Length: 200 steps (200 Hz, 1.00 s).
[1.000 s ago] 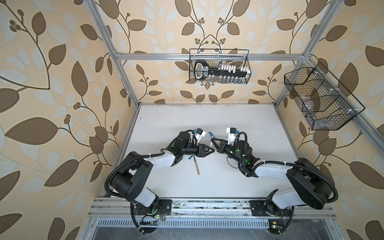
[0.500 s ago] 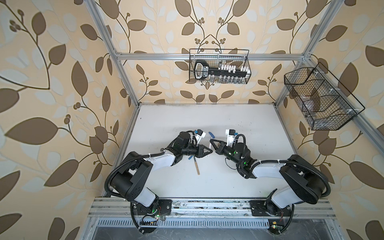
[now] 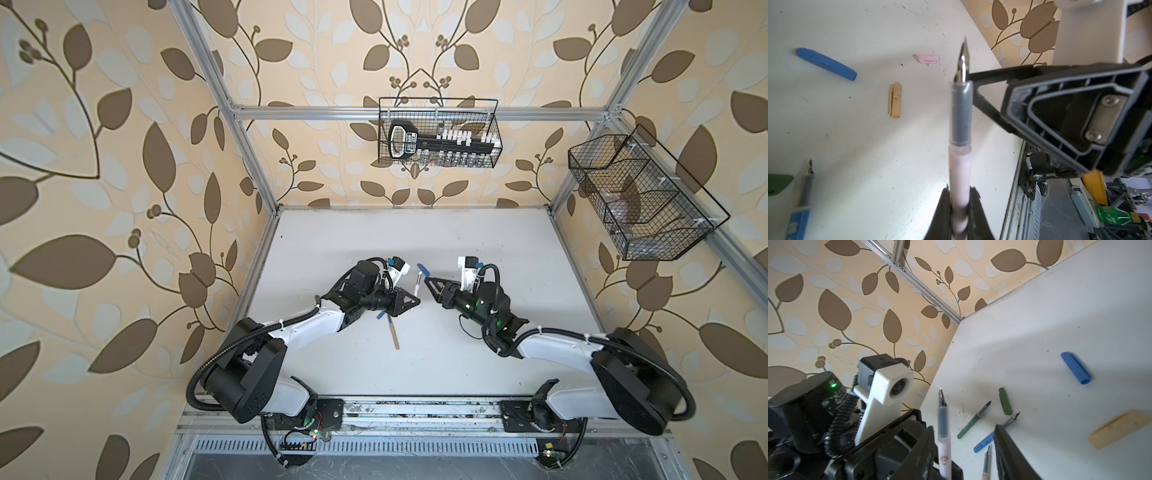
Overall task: Insert the pens into the pen caps
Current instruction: 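Open the right gripper and withdraw it from the pink pen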
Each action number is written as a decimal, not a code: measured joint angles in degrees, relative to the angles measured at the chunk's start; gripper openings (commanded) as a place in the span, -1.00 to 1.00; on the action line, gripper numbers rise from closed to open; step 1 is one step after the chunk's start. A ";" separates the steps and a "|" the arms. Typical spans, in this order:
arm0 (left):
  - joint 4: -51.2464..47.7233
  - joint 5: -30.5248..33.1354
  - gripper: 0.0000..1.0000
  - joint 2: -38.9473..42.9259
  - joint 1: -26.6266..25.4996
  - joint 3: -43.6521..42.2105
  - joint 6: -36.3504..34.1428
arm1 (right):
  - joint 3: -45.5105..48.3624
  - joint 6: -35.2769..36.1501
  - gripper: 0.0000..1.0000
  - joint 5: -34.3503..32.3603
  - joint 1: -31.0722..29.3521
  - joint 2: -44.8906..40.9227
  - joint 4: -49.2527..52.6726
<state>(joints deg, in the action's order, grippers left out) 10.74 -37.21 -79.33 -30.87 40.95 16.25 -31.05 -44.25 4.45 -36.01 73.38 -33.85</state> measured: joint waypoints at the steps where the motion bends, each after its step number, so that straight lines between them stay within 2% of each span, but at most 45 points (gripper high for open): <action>1: -0.04 0.07 -1.00 0.07 -0.04 0.04 -0.04 | -0.35 0.22 0.05 -0.02 0.11 -0.24 0.81; 17: -0.39 1.68 -1.00 1.25 -0.39 0.13 -1.18 | -8.72 5.60 0.12 -1.22 2.14 -4.46 16.37; 35: -0.37 3.30 -1.00 1.62 -0.72 0.11 -1.55 | -15.19 10.05 0.20 -1.99 6.03 -7.96 28.46; 56: -0.31 4.61 -1.00 1.62 -1.07 -0.13 -1.66 | -16.44 13.44 0.21 -2.01 11.58 -10.64 37.35; 75: -0.46 5.81 -1.00 2.08 -1.09 -0.31 -1.79 | -16.44 15.69 0.22 -0.61 16.39 -9.57 44.06; 132: -1.84 11.08 -1.00 7.72 -1.46 -1.53 -2.19 | -22.10 22.25 0.27 1.70 23.26 -2.40 55.65; 166: -2.03 13.68 -1.00 9.46 -1.46 -3.26 -2.45 | -27.91 25.53 0.29 2.29 25.24 7.17 58.45; 200: -1.88 13.68 -1.00 8.94 -1.46 -4.04 -2.38 | -32.57 27.61 0.31 4.26 26.60 15.63 59.32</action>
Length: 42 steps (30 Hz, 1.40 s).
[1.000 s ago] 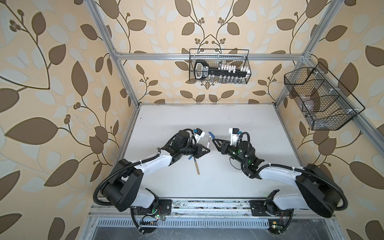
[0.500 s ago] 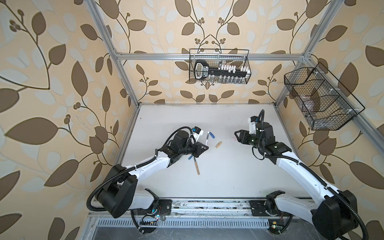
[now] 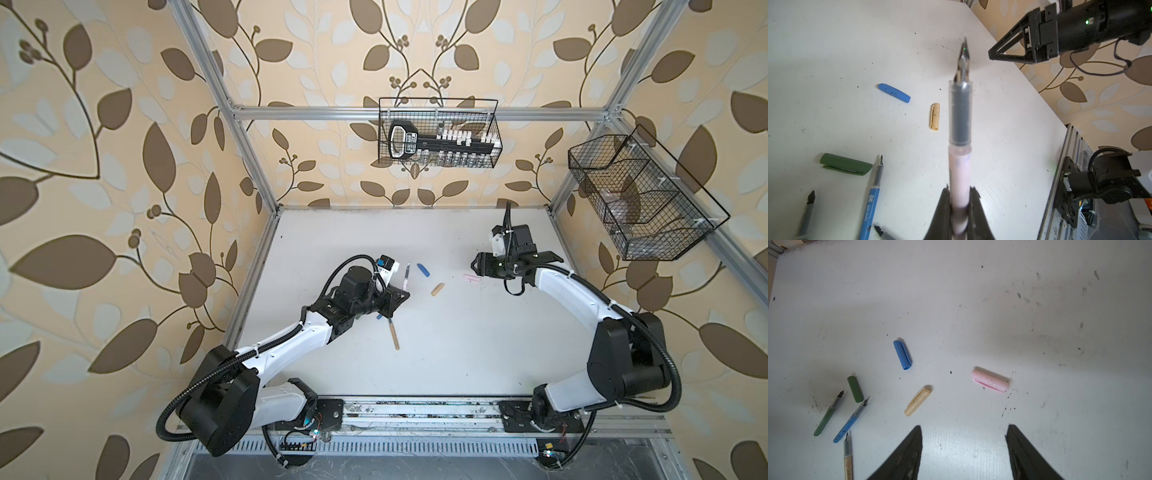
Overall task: Insert the pens into the pen caps
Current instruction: 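Open the right gripper and withdraw it from the pink pen, then lower the right gripper onto the pink cap and grasp it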
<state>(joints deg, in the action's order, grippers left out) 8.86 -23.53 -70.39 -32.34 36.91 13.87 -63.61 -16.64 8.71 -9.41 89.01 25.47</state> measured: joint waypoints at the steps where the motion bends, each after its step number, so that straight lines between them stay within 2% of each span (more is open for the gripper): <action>1: 0.22 -0.20 -1.00 -0.55 0.00 0.00 0.13 | -0.72 0.26 0.31 0.35 0.11 1.38 -0.04; 12: 1.88 -2.56 -1.00 -3.43 -0.37 0.00 1.51 | -7.17 2.40 0.31 3.63 0.83 17.84 -1.16; 20: 1.88 -3.10 -1.00 -3.32 -0.37 0.00 1.55 | -7.23 3.72 0.32 3.78 1.46 18.08 -1.01; 26: 1.18 -2.97 -1.00 -2.91 -0.74 0.83 1.40 | -8.48 4.81 0.33 4.57 2.10 22.40 -1.44; 31: 1.03 -2.93 -1.00 -2.71 -0.74 0.83 1.14 | -8.87 5.38 0.35 5.42 2.19 22.58 -1.05; 42: 0.57 -2.89 -1.00 -1.73 -0.74 0.83 1.07 | -3.41 5.29 0.35 5.44 -0.76 17.33 2.03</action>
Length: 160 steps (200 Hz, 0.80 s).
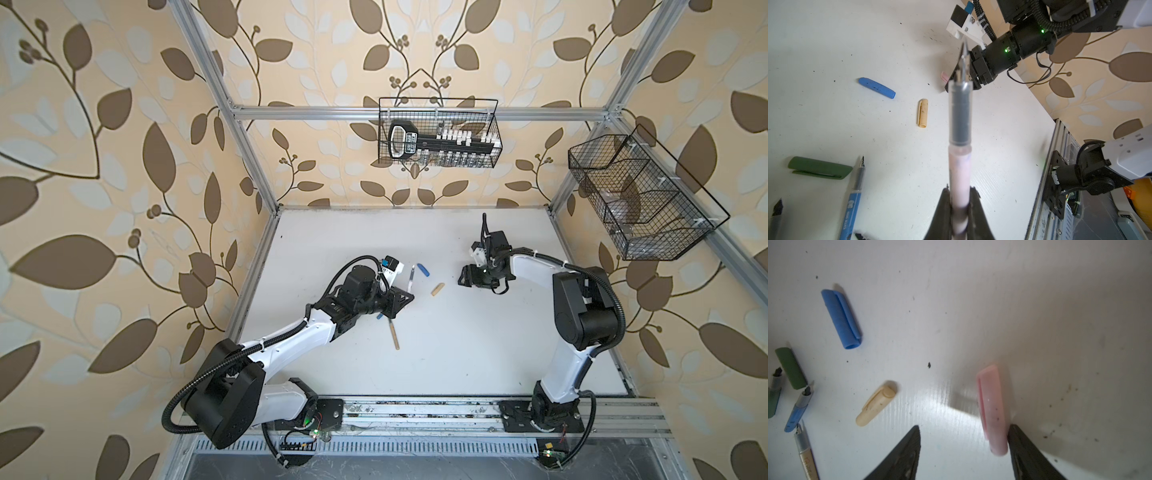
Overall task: Insert the pens into the pen caps
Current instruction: 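Lower the right gripper onto the pink cap and grasp it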
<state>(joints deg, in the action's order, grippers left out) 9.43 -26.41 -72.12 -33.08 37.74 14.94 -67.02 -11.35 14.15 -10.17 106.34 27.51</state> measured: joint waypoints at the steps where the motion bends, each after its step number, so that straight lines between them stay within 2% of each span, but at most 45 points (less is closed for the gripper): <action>1: -0.02 0.00 -1.00 0.00 0.00 0.00 0.02 | 0.00 0.00 0.35 -0.15 -0.02 -0.04 0.04; 46: -0.35 0.00 -1.00 0.00 0.00 0.00 0.00 | -0.94 -0.35 0.25 -5.46 -0.33 -0.90 2.49; 106: -0.31 -0.15 -1.00 -0.44 0.00 0.00 -0.02 | -8.79 1.25 0.10 -10.10 -1.40 4.09 6.84; 160: -0.31 -0.68 -1.00 -0.81 0.00 0.00 0.00 | -11.39 4.09 0.06 -13.16 -2.19 6.67 11.19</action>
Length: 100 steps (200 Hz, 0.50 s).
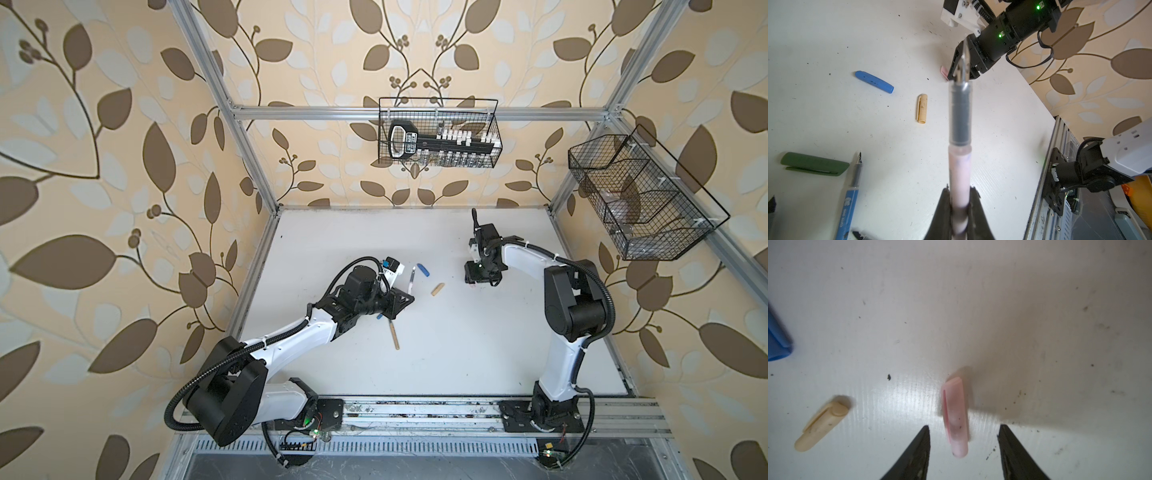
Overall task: Insert the pens into the pen caps
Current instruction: 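Lower the right gripper onto the pink cap and grasp it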
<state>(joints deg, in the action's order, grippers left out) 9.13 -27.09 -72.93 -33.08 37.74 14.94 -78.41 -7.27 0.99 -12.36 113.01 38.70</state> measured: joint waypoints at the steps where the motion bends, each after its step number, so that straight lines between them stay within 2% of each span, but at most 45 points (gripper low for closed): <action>1: 0.00 0.00 -1.00 0.02 0.00 0.00 0.00 | -0.13 0.09 0.06 -0.11 -0.07 0.09 0.09; 100: 0.00 -0.22 -1.00 0.13 0.00 0.00 0.02 | -2.45 1.57 -0.10 -5.57 -2.84 2.69 2.27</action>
<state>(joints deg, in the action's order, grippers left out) 9.13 -27.31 -72.79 -33.08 37.74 14.96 -80.86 -5.69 -4.58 -15.20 115.70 40.97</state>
